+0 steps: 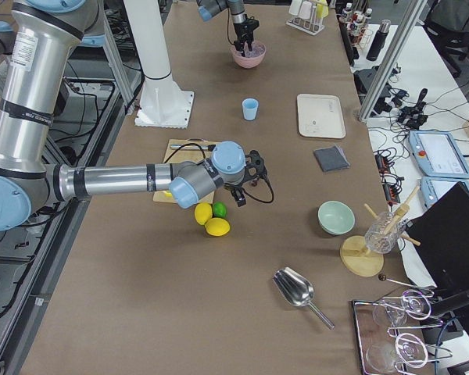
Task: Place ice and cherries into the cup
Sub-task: 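Lower the left gripper into the bowl and grasp another ice cube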
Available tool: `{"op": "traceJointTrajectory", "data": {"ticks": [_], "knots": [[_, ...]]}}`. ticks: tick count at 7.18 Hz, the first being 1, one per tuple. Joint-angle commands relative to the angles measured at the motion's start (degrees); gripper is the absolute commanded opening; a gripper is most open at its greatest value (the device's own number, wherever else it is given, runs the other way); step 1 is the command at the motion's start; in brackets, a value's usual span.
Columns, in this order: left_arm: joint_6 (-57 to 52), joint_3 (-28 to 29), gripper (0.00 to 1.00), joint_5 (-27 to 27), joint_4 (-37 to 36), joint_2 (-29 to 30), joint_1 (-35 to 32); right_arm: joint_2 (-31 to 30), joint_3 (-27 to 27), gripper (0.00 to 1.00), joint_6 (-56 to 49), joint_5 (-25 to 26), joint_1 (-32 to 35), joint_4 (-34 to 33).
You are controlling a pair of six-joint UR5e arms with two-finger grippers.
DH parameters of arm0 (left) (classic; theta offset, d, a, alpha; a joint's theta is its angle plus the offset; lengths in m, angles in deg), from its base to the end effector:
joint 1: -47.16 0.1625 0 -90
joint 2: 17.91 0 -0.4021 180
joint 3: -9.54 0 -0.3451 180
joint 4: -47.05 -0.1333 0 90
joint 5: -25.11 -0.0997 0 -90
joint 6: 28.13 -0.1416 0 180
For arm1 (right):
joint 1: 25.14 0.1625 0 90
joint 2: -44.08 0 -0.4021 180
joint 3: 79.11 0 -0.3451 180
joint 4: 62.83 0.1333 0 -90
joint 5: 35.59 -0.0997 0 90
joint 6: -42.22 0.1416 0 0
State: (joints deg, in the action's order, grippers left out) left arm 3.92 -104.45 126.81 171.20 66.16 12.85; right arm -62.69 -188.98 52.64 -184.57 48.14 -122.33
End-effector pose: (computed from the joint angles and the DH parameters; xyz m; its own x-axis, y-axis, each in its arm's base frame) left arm 0.3187 -0.3441 0.4616 0.6242 0.5788 -0.5247 -0.2063 0.7699 0.6039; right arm -0.0898 -0.3406 0.5344 0.3946 -0.4482 0.8021 0.1711 0.8935 0.4152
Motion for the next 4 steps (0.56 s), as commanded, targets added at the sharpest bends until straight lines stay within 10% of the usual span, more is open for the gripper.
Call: {"op": "traceJointTrajectory", "data": {"ticks": [1, 4], "knots": [[0.11, 0.26, 0.66, 0.25, 0.04, -0.04, 0.12, 0.07, -0.08, 0.99, 0.04, 0.0, -0.06, 0.0], [2.12, 0.35, 0.6, 0.33, -0.05, -0.13, 0.29, -0.02, -0.08, 0.99, 0.04, -0.09, -0.06, 0.0]]}}
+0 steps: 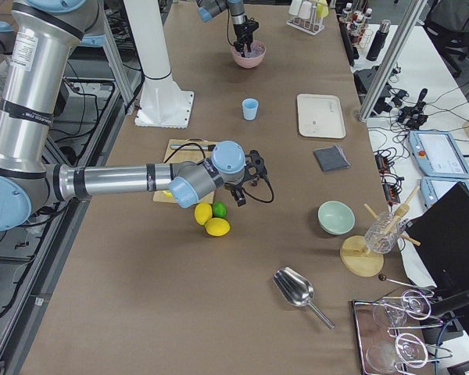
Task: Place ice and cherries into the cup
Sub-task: 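Lower the left gripper into the bowl and grasp another ice cube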
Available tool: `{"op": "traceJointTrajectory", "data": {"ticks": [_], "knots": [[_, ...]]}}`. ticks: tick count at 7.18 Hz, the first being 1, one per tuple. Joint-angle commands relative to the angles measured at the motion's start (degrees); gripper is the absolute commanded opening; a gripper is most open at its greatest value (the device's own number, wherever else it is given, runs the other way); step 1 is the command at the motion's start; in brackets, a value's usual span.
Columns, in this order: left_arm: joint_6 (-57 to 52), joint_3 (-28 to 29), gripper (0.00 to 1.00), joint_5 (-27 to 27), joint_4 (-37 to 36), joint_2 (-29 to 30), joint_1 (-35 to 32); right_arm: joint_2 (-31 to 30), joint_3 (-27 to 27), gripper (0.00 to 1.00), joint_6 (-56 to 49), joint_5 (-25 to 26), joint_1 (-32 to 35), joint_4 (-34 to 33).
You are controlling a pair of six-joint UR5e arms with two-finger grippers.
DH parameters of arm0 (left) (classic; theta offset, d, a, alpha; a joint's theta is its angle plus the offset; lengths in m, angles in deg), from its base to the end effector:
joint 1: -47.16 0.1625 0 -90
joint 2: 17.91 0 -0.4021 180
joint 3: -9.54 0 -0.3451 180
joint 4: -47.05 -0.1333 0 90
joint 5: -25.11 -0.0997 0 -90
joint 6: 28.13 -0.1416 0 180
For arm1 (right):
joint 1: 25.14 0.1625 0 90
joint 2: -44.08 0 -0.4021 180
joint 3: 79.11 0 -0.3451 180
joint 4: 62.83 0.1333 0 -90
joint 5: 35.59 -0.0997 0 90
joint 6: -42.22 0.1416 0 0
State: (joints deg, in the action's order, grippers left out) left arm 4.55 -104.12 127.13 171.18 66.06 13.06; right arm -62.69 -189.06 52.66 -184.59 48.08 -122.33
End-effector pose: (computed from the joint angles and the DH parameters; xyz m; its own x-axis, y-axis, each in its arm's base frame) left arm 0.3203 -0.3423 0.4653 0.6243 0.5715 -0.5326 -0.2085 0.7789 0.5915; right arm -0.0902 -0.3404 0.5338 0.3935 -0.4494 0.8020 0.1718 0.8929 0.4161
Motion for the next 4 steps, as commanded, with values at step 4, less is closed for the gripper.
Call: {"op": "traceJointTrajectory", "data": {"ticks": [4], "knots": [[2.04, 0.02, 0.45, -0.07, -0.03, -0.03, 1.14, -0.02, 0.0, 0.99, 0.02, -1.29, 0.0, 0.0]]}}
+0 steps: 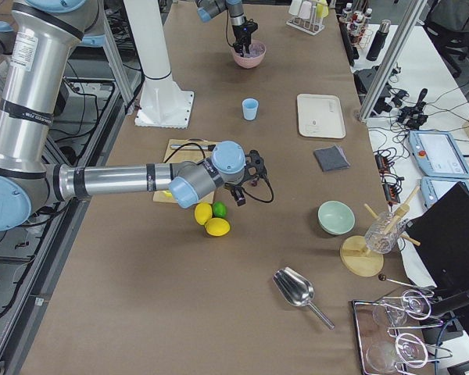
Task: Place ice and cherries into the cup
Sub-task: 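Lower the left gripper into the bowl and grasp another ice cube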
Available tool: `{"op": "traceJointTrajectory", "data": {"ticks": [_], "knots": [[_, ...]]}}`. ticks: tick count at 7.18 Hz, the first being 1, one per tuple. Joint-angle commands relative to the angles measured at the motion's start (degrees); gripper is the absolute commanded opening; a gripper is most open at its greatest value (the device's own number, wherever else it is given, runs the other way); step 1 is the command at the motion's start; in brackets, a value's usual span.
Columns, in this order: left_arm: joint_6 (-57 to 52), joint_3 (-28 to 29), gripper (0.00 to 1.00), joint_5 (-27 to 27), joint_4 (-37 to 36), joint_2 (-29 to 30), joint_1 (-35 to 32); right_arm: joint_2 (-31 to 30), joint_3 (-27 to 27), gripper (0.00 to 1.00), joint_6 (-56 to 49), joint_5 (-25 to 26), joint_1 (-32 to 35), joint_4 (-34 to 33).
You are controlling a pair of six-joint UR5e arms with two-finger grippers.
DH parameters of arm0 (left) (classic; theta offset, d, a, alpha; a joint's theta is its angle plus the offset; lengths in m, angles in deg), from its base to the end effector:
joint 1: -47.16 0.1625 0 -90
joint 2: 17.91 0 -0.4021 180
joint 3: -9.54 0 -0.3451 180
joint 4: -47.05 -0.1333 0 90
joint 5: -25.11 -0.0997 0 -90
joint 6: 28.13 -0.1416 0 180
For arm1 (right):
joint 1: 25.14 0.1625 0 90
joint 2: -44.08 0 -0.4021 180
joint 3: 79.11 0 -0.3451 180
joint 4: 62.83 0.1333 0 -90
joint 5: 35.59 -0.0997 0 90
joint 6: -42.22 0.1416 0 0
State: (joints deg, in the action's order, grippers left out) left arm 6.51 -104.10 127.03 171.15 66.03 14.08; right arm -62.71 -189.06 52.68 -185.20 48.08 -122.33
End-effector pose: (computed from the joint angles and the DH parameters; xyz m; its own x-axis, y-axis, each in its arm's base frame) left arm 0.3262 -0.3366 0.4658 0.6230 0.5549 -0.5513 -0.2011 0.7947 0.5727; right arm -0.0907 -0.3394 0.5328 0.3842 -0.4491 0.8067 0.1734 0.8933 0.4147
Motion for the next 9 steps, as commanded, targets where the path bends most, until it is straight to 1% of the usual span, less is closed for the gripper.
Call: {"op": "traceJointTrajectory", "data": {"ticks": [1, 2, 4, 5, 6, 7, 8, 9], "knots": [[0.07, 0.0, 0.27, -0.05, -0.09, 0.0, 0.03, 0.0, 0.0, 0.99, 0.0, -0.68, 0.0, 0.0], [0.07, 0.0, 0.0, -0.06, -0.09, -0.09, 0.03, -0.09, 0.0, 0.99, 0.0, -0.69, 0.0, 0.0], [0.07, -1.75, 0.0, 0.12, -0.18, -1.05, -0.06, -0.09, 0.0, 0.99, 0.0, -0.69, 0.0, 0.0], [-0.01, -3.76, 0.0, 0.38, -0.26, -2.28, -0.58, -0.09, 0.0, 0.99, 0.0, -0.69, 0.0, 0.0], [-0.02, -5.78, 0.0, 3.08, -0.44, -3.24, -1.54, -0.09, 0.0, 0.99, 0.0, -0.69, 0.0, 0.0], [-0.02, -7.71, 0.0, 6.68, -0.53, -3.08, -4.25, 0.0, 0.0, 0.99, 0.0, -0.69, 0.0, 0.0], [1.38, -8.52, 0.0, 8.1, -0.62, -1.6, -4.62, 0.17, 0.0, 0.99, 0.09, -0.69, -0.09, 0.0], [6.09, -7.83, 0.0, 8.47, -1.83, 2.33, -4.19, 0.52, -0.09, 0.99, 0.78, -0.6, -0.17, 0.0]]}}
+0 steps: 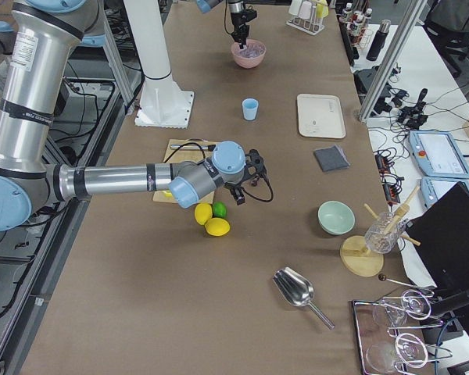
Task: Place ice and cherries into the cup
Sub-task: 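Lower the left gripper into the bowl and grasp another ice cube, then carry the ice cube over the light-blue cup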
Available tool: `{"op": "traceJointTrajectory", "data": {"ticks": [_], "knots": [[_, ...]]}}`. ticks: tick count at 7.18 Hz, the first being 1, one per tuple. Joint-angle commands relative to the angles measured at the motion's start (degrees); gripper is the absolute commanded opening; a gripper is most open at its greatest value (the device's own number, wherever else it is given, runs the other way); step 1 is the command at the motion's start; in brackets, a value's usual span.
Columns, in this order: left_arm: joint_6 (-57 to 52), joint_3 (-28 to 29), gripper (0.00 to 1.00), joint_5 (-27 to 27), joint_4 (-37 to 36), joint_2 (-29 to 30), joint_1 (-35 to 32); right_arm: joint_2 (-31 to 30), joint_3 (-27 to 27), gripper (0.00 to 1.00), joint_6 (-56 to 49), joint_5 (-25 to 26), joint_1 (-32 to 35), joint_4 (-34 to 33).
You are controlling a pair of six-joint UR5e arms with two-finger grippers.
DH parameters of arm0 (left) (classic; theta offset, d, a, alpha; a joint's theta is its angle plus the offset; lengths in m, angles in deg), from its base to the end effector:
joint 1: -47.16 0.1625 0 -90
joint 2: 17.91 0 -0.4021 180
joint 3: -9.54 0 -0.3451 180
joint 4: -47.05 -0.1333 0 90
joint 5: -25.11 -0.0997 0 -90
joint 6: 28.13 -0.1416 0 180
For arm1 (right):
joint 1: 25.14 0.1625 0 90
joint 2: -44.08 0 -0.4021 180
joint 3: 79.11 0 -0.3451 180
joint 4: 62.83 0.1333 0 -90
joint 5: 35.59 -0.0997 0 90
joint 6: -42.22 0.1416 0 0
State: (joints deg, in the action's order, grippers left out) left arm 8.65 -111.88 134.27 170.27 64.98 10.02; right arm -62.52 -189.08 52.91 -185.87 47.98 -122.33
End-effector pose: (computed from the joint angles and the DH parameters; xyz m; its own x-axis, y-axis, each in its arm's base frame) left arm 0.2912 -0.3295 0.4071 0.5362 0.5429 -0.6463 -0.1335 0.8106 0.5702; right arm -0.0922 -0.3394 0.5303 0.3728 -0.4492 0.8119 0.1750 0.8934 0.4139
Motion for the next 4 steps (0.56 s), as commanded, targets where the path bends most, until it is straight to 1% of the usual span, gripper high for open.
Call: {"op": "traceJointTrajectory", "data": {"ticks": [1, 2, 3, 4], "knots": [[7.83, -0.22, 0.0, 1.23, -5.58, 9.07, 0.13, 0.77, -0.33, 0.99, 1.26, 0.42, -0.78, 0.0], [12.48, 0.13, 0.0, 1.14, -12.41, 16.7, 1.0, 1.39, -0.77, 0.99, 2.14, 0.77, -1.48, 0.0], [17.14, 0.31, 0.0, 0.79, -21.96, 25.3, 2.49, 1.74, -0.77, 0.99, 2.67, 0.86, -2.01, 0.0], [21.1, 2.4, 0.0, -2.17, -30.41, 33.4, 5.02, 1.83, -0.68, 0.99, 2.76, 0.86, -2.53, 0.0]]}}
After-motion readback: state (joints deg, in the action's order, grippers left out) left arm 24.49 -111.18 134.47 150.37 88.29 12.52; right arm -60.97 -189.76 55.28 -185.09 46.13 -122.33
